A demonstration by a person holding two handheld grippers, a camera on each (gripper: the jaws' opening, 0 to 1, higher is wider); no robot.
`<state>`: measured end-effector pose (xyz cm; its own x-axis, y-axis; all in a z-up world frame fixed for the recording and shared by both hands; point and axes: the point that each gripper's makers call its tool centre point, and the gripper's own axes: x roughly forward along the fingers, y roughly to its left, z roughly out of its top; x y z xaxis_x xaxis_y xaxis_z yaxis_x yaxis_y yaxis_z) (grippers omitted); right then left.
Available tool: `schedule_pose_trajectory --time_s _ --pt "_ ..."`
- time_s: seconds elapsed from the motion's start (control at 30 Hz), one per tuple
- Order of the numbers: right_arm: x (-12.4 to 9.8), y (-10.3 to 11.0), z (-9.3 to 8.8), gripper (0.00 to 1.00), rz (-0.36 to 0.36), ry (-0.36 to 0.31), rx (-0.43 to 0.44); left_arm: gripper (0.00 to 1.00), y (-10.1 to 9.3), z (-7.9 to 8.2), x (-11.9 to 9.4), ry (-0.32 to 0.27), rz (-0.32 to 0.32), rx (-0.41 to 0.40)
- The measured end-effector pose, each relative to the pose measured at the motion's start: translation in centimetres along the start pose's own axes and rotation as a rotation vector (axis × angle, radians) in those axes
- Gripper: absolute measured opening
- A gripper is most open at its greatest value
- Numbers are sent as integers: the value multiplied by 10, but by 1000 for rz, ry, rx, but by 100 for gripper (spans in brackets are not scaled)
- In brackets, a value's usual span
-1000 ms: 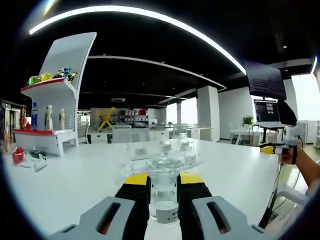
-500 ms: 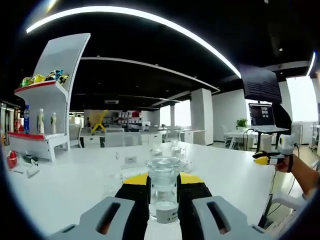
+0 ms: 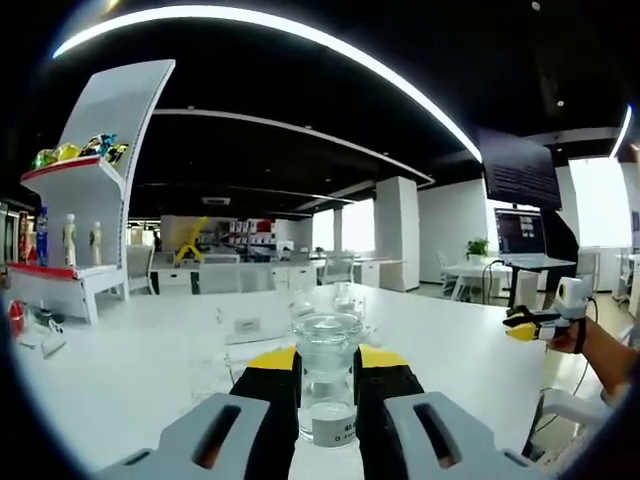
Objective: Identify the label on the chemical reagent bottle, grasp the chemical reagent bottle, and place it in the designated position on the reagent rack
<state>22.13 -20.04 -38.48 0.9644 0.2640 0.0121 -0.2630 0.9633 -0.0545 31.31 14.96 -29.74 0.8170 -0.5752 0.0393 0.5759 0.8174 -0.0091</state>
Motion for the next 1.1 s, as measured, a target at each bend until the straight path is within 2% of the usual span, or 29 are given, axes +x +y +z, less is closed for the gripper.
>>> schedule_pose_trajectory --time_s 0.27,0.37,0.57,1.1 --pt "3 -5 7 29 -3 1 -4 20 -6 -1 21 -4 -33 -24" --pt "4 -4 12 29 -2 -6 -3 20 -10 2 26 -8 -37 -11" --pt "5 -3 10 29 -8 1 -2 20 -13 8 39 -7 -41 13" --pt "10 -13 3 29 -24 19 4 20 -7 -11 90 15 -29 13"
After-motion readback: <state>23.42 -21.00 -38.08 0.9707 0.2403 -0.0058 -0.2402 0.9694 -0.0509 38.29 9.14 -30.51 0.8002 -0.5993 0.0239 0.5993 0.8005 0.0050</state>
